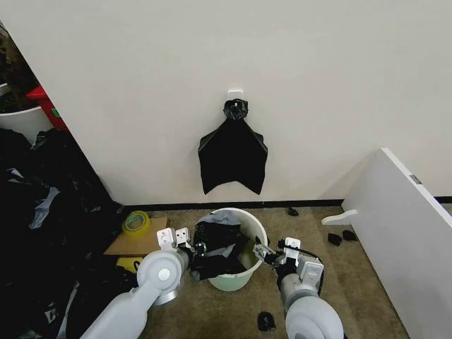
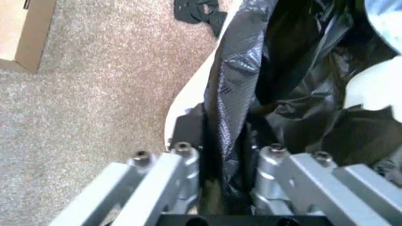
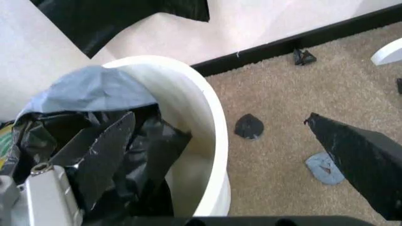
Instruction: Place the garbage bag over the trash bin.
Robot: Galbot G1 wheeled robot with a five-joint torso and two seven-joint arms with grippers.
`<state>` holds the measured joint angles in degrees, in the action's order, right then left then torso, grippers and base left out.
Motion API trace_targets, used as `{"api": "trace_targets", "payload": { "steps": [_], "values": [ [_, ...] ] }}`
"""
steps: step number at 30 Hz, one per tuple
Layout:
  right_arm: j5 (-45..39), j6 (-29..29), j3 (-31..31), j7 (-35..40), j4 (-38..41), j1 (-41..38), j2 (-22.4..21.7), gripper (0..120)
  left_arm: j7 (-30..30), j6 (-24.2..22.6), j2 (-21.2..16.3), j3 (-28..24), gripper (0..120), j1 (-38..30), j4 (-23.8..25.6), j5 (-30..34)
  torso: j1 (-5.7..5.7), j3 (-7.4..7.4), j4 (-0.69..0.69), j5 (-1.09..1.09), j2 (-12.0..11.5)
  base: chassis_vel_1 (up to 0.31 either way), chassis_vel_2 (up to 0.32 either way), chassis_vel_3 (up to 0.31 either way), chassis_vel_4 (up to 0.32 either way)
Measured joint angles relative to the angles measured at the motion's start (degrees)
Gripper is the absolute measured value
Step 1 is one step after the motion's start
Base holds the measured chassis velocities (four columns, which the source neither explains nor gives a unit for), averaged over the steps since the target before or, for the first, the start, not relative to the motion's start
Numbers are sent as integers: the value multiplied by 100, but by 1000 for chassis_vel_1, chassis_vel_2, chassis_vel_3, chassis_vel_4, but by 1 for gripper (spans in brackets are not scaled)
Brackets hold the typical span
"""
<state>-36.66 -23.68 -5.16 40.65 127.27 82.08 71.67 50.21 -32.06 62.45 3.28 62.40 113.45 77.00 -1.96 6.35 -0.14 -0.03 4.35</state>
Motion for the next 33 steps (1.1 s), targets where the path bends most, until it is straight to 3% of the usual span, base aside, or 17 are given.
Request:
{"api": "trace_targets", "payload": {
  "steps": [4,12,16,19,20,24,28,33],
  "values": [
    [8,9,1,0,-4,-20,-10,100,-47,48,26,3,5,23,-22,-14,0,0,0,-1,0,0,0,0,0],
    [18,17,-3,0,17,-24,-45,100,-131,254,100,5,5,17,-116,-55,0,0,0,0,0,0,0,0,0],
    [31,8,-16,8,113,-6,-71,100,-380,664,127,8,5,100,-129,-370,0,0,-1,0,0,0,0,0,0],
    [-104,-100,-43,13,466,0,-122,100,-854,1372,116,1,5,325,-105,-1280,0,0,1,-1,0,0,0,0,0],
    [-104,-100,-43,13,466,0,-122,100,-854,1372,116,1,5,325,-105,-1280,0,0,1,-1,0,0,0,0,0],
    [-812,-365,-130,-41,1019,-12,-236,100,-1326,1879,54,-21,5,566,16,-2011,0,0,0,-1,0,0,0,0,0],
    [-2216,-754,-379,-168,1574,-129,-461,100,-1836,2316,-16,-66,5,873,161,-2719,0,-1,1,-1,0,0,0,0,0],
    [-3006,-987,-404,-76,1627,-342,-566,100,-2142,2595,-53,-171,5,1126,256,-3320,0,0,0,-1,0,0,0,0,0]
  ]
}}
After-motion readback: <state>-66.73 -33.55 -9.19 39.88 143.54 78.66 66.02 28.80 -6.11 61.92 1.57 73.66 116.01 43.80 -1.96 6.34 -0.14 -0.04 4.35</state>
